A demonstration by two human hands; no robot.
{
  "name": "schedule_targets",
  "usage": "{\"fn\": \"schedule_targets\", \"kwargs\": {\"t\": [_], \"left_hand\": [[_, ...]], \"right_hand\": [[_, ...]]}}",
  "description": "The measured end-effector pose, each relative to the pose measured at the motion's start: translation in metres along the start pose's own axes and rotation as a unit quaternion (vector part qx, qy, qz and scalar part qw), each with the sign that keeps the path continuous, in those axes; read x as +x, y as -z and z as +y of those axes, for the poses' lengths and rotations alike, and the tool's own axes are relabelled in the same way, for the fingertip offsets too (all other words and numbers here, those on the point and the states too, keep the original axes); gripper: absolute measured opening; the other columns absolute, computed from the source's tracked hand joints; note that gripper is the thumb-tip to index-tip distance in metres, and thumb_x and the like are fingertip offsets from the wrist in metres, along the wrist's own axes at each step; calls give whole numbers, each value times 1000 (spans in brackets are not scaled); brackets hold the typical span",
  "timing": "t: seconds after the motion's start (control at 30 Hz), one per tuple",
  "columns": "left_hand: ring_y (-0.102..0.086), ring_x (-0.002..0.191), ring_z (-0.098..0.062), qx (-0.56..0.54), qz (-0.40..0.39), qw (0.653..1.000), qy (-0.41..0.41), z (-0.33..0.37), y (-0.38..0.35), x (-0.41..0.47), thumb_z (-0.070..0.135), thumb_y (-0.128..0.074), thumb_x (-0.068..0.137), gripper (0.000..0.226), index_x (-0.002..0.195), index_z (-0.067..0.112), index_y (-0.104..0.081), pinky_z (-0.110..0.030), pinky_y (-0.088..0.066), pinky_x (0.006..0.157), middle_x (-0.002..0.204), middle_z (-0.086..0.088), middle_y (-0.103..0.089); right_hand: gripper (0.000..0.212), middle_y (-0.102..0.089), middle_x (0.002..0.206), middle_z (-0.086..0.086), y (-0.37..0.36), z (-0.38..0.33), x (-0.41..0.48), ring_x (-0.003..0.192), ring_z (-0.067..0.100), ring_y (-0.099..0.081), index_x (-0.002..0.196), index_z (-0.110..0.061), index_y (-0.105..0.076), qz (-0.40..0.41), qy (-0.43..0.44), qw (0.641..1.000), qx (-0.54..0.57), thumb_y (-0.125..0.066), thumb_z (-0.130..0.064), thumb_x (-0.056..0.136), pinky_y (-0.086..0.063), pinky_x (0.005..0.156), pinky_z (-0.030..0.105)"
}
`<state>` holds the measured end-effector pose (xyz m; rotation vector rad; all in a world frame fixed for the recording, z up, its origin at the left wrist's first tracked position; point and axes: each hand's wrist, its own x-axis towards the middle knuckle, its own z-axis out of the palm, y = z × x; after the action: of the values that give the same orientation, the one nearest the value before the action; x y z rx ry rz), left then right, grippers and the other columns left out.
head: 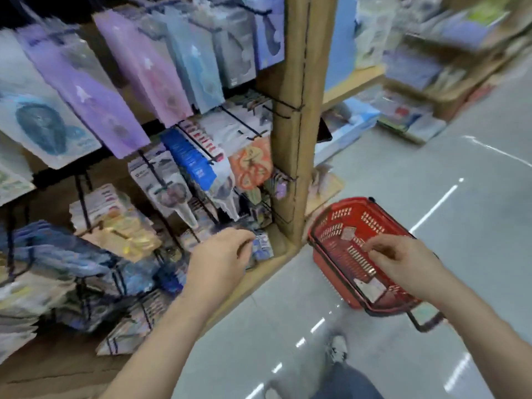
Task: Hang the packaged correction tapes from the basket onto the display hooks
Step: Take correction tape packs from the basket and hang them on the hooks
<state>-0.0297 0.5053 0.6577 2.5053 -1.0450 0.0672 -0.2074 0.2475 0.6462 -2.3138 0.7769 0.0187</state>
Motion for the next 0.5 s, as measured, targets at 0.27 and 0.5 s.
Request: {"fn": "schedule_targets", "kwargs": {"t": [0.27,0.5], "left_hand": [[-65,81,-18,-17,-207,971,-123,100,-146,59,30,-52,88,18,89,25,-70,-33,-53,65,81,6,-68],[-62,95,-15,-72,-350,932,-57,159,-305,109,24,-52,93,22,102,24,-72,-35,-50,83,98,7,-69]], "right_hand": [[28,-69,111,-5,7,169,2,92,21,-68,121,-26,-63,-63,-179,981,-31,-56,-18,94,-47,72,24],[45,-63,120,1,2,287,45,101,23,-61,137,-19,-53,-36,-285,955,70,-55,-5,94,-38,84,22]]}}
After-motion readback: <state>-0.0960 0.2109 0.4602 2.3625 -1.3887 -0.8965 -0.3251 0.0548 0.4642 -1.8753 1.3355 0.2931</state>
